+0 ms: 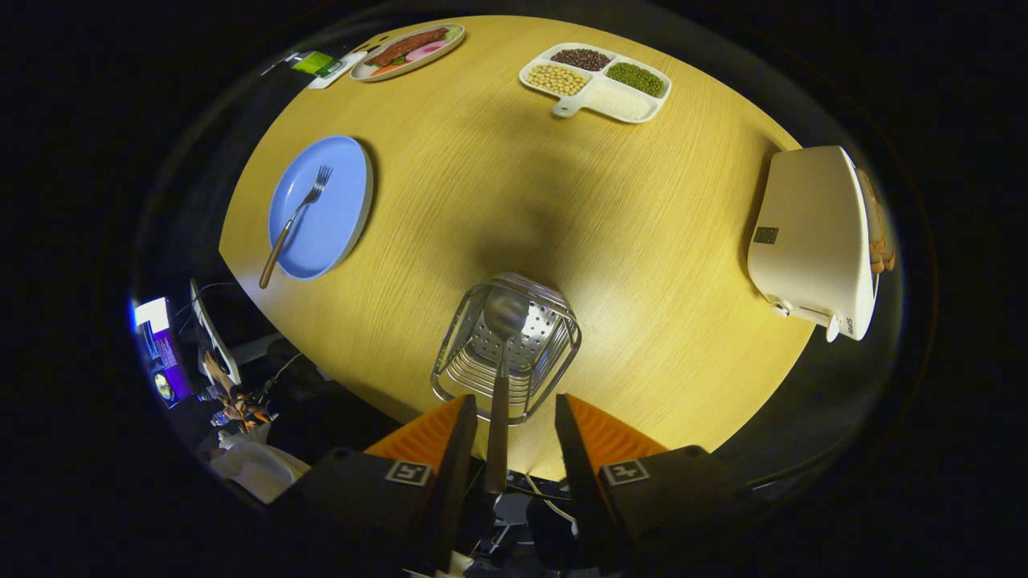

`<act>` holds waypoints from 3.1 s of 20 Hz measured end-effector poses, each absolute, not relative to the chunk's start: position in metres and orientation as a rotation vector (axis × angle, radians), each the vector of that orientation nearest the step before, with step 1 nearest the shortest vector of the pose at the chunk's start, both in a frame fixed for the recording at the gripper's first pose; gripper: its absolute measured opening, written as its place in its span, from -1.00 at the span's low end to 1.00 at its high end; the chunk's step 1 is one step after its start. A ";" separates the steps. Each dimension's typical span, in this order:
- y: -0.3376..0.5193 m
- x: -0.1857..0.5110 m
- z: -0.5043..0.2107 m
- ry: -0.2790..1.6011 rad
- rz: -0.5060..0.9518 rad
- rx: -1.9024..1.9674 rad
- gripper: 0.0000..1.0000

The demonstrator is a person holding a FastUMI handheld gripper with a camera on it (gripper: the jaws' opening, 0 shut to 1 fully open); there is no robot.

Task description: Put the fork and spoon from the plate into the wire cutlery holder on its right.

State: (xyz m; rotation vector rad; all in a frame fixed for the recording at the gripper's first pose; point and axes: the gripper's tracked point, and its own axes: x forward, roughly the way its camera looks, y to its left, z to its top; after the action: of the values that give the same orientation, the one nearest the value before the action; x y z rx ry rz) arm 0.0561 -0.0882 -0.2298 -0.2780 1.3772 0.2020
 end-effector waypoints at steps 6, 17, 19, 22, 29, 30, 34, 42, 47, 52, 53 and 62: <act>-0.073 0.052 -0.204 1.227 0.215 -0.213 0.94; -0.003 0.030 -0.151 0.839 0.260 -0.098 1.00; 0.013 0.025 -0.150 0.804 0.263 -0.081 1.00; 0.032 0.024 -0.153 0.758 0.252 -0.096 1.00; 0.103 0.030 -0.174 0.707 0.301 -0.077 1.00; 0.112 0.029 -0.181 0.723 0.310 -0.078 1.00; 0.146 0.039 -0.200 0.753 0.340 -0.098 1.00; 0.200 0.071 -0.250 0.835 0.349 -0.125 1.00; 0.224 0.089 -0.285 0.896 0.331 -0.126 1.00; 0.236 0.111 -0.313 0.950 0.274 -0.091 1.00; 0.238 0.115 -0.318 0.960 0.261 -0.081 1.00; 0.241 0.120 -0.356 1.061 0.166 0.034 0.58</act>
State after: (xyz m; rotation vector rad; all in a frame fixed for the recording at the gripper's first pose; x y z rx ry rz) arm 0.1203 0.2407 -0.3559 0.0339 1.0613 0.1663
